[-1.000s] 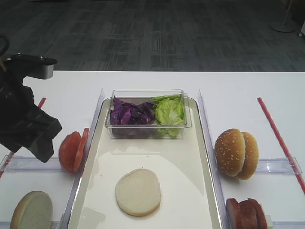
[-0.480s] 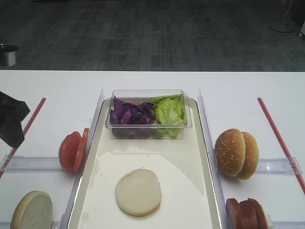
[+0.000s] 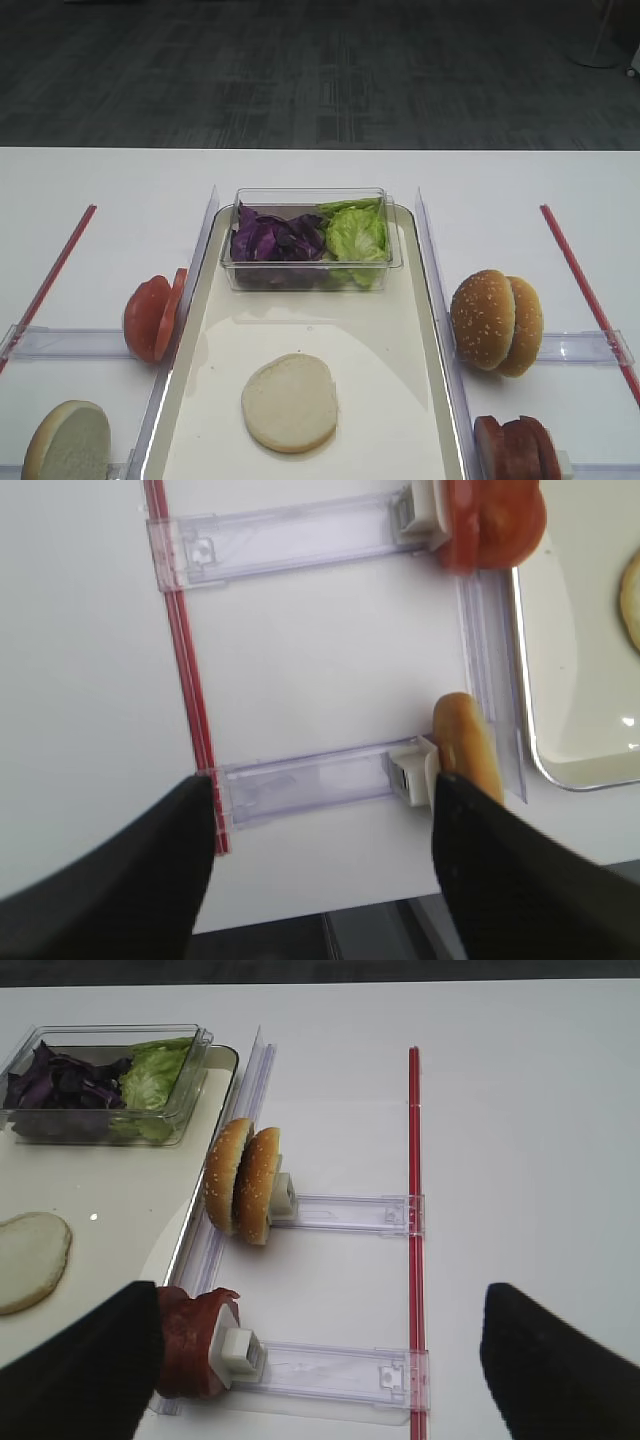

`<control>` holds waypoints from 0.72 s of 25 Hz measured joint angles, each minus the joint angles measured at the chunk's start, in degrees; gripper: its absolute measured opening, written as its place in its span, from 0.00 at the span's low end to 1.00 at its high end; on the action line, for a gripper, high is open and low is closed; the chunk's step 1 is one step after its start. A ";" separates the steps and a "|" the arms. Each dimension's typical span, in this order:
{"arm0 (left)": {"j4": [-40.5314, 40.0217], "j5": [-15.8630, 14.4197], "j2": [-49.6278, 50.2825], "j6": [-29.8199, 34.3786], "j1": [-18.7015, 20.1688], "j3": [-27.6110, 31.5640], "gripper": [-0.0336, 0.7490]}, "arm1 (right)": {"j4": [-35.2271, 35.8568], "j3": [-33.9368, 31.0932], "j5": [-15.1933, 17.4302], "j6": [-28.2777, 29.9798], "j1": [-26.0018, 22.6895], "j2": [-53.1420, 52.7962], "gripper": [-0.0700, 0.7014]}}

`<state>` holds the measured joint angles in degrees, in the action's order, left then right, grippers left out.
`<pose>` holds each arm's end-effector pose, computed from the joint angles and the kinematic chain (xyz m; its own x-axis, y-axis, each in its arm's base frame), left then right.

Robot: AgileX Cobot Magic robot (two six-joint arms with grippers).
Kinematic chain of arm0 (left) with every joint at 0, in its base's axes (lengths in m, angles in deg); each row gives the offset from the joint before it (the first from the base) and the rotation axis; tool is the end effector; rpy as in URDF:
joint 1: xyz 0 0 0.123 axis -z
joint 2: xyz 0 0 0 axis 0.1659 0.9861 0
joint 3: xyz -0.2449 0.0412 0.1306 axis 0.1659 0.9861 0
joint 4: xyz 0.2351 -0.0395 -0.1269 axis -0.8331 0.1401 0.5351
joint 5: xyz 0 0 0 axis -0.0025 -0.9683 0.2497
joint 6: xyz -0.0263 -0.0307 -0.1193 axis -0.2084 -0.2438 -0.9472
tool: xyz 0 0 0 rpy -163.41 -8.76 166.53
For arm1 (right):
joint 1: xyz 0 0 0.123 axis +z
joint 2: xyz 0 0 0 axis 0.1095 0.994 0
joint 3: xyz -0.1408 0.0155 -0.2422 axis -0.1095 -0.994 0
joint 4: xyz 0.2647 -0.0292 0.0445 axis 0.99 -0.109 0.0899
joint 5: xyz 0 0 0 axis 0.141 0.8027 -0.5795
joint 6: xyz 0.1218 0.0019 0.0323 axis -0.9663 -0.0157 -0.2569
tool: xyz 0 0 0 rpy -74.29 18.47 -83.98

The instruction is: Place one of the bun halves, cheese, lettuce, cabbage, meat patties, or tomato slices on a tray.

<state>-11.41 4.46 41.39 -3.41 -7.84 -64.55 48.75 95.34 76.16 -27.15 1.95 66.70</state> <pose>0.2052 -0.0175 0.2422 -0.9487 0.1076 -0.2973 0.1319 0.9892 -0.0631 0.0428 0.0226 0.2627 -0.4924 0.0194 -0.8701 -0.1126 0.9899 0.0858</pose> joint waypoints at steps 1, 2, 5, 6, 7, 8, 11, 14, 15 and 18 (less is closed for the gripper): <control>0.08 0.00 -1.70 0.00 0.00 0.95 0.61 | 0.00 0.00 0.00 0.00 0.00 0.00 0.94; 0.08 0.00 -3.70 0.00 0.00 1.79 0.61 | 0.00 0.00 0.00 0.00 0.00 0.00 0.94; 0.08 0.03 -9.10 0.00 0.00 3.75 0.61 | 0.00 0.00 0.00 0.00 0.00 0.00 0.94; 0.08 0.03 -10.95 0.00 0.00 4.34 0.61 | 0.00 0.00 0.00 0.00 0.00 0.00 0.94; 0.08 0.03 -12.80 0.00 0.00 5.09 0.61 | 0.00 0.00 0.00 0.00 0.00 0.00 0.94; 0.08 0.03 -14.31 0.00 0.00 5.84 0.61 | 0.00 0.00 0.00 0.00 0.00 0.00 0.94; -0.23 -0.13 -19.62 0.00 0.00 7.45 0.61 | 0.00 0.00 0.00 0.00 0.00 0.00 0.94; -0.56 -0.21 -24.21 -0.25 0.00 9.07 0.61 | 0.00 0.00 0.00 0.00 0.00 0.00 0.94; -0.84 -0.26 -25.49 -0.51 0.00 9.79 0.61 | 0.00 0.00 0.00 0.00 0.00 0.00 0.94; -1.20 -1.23 -29.78 -0.75 0.00 12.18 0.61 | 0.00 0.00 0.00 0.00 0.00 0.00 0.94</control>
<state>-12.60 3.23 11.62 -4.16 -7.84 -52.37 48.75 95.34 76.16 -27.15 1.95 66.70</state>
